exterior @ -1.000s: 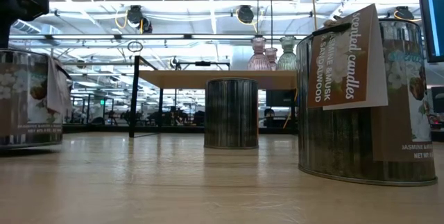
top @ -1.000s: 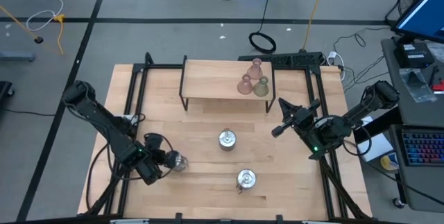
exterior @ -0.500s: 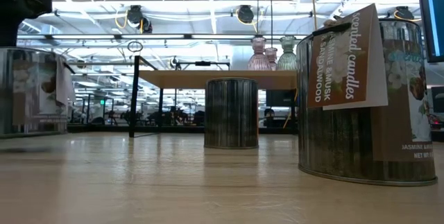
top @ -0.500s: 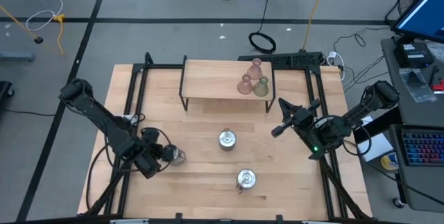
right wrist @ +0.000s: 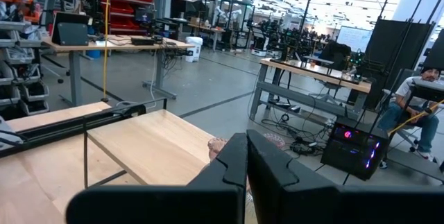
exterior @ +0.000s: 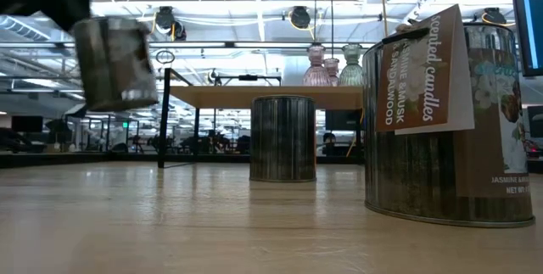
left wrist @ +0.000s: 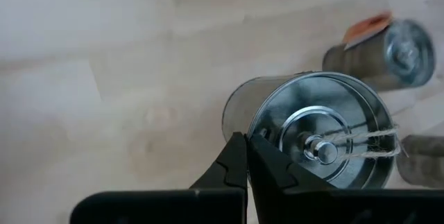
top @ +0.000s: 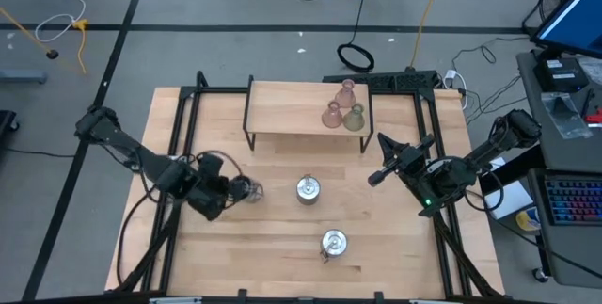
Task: Pick & Place candle stick holders
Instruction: Put the left scented candle on the shelf
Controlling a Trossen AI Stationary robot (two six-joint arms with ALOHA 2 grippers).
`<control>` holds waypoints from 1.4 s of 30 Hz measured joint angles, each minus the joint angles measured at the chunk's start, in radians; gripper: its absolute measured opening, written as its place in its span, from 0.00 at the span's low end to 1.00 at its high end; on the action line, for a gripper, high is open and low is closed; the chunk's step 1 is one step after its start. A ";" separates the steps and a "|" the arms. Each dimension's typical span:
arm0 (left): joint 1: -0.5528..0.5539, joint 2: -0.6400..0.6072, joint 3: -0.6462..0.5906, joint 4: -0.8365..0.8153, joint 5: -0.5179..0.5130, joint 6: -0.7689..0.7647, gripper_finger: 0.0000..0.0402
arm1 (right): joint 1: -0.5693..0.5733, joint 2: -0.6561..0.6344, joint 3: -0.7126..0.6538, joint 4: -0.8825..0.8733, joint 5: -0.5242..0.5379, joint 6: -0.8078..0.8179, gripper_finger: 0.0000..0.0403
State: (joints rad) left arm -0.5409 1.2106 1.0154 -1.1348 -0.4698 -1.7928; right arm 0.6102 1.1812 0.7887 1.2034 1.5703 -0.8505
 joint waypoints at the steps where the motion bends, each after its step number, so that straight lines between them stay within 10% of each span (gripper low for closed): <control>1: 0.024 0.000 0.022 -0.011 -0.002 0.042 0.00 | 0.000 0.000 0.000 0.000 0.000 0.000 0.00; 22: 0.662 0.032 0.408 -0.011 0.002 0.878 0.00 | 0.000 0.000 0.000 0.000 0.000 0.000 0.00; 42: 1.224 0.425 0.729 0.058 0.403 1.379 0.00 | 0.000 0.000 0.000 0.000 0.000 0.027 0.00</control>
State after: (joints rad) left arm 0.6828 1.6358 1.7445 -1.0767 -0.0665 -0.4142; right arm 0.6106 1.1816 0.7887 1.2037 1.5703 -0.8238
